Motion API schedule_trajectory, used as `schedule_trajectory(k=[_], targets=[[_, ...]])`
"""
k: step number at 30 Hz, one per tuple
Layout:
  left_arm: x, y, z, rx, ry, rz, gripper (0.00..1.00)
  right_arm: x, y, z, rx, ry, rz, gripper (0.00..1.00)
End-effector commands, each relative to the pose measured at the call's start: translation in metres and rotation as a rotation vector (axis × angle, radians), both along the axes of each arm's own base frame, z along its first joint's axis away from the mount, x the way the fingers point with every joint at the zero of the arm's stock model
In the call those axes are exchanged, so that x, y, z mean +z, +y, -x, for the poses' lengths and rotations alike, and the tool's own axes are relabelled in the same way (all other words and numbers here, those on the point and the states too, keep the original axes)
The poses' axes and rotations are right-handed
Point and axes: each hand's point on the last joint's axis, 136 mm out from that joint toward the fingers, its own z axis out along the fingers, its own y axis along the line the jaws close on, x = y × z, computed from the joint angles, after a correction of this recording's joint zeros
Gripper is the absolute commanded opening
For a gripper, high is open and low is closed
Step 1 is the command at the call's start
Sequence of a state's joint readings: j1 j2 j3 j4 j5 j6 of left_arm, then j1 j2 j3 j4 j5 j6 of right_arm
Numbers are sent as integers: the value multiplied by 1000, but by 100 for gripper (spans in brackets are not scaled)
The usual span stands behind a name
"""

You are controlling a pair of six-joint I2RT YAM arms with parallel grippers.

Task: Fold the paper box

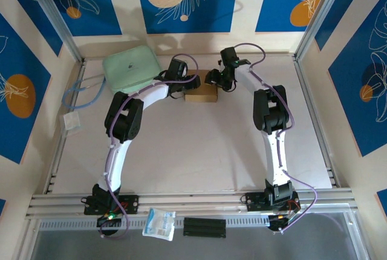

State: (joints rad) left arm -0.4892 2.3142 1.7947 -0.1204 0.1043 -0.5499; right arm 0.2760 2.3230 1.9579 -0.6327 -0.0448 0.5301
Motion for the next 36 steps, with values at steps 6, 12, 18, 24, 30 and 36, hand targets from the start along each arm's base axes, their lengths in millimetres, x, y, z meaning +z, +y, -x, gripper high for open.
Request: schedule_trajectory(k=[6, 12, 18, 24, 30, 36], targets=[[29, -8, 9, -63, -41, -11, 92, 40, 13, 7, 115, -60, -36, 81], [65, 7, 23, -66, -112, -23, 100, 87, 3, 21, 111, -163, -27, 93], [109, 30, 61, -66, -213, -10, 100, 139, -15, 56, 101, -313, -11, 93], [142, 66, 115, -61, -306, -28, 100, 170, -49, 103, 62, -472, 43, 93], [157, 110, 165, -4, -377, -69, 99, 168, -86, 150, -18, -555, 55, 92], [153, 163, 200, 125, -484, -170, 100, 149, -125, 178, -127, -672, 159, 94]])
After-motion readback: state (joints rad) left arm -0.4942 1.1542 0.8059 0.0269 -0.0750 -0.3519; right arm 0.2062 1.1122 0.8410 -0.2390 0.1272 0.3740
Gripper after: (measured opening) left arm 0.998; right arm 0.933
